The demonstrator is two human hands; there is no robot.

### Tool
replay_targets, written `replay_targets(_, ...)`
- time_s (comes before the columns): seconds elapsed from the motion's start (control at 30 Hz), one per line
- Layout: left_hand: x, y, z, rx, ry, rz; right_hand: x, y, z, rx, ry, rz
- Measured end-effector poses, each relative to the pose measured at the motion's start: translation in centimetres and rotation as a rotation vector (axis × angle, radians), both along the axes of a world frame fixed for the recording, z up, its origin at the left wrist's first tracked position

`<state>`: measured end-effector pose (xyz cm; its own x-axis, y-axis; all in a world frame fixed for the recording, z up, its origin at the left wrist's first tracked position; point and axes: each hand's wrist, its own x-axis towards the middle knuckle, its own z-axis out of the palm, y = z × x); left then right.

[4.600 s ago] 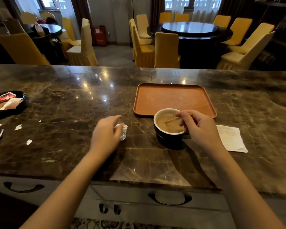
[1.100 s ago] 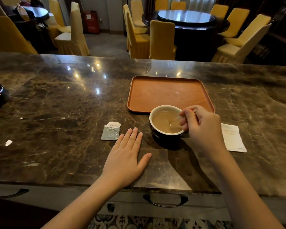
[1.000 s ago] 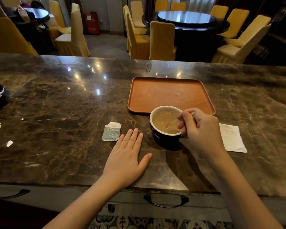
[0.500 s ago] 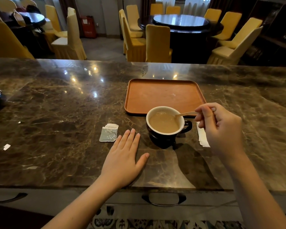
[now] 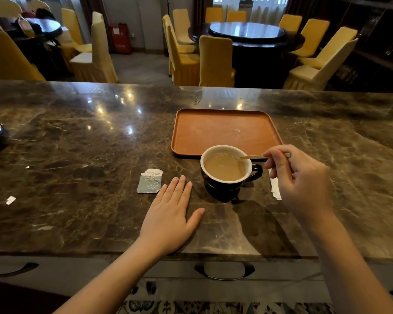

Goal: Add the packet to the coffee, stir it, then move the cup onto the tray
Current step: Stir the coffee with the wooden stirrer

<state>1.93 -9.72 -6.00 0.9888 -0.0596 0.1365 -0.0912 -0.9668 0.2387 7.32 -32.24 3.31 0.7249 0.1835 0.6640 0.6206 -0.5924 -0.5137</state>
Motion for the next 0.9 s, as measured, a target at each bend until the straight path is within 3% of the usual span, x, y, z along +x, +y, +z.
replay_targets(0.2,0.0,0.0,0.1,0.003,0.006,0.0,0.8,0.2,-0.6,-0.037,0.056,0.031)
replay_targets(0.57,0.0,0.0,0.0,0.007,0.004,-0.004,-1.0,-1.0,-0.1,0.017,-0.087,-0.006)
replay_targets(0.77,0.1,0.0,0.0,0.018,0.007,-0.008,-1.6,-1.1,-0.9,0.033,0.01,0.032)
replay_targets(0.9,0.1,0.0,0.1,0.017,0.005,-0.012,-2.0,-2.4,-1.3,0.179,0.081,0.014)
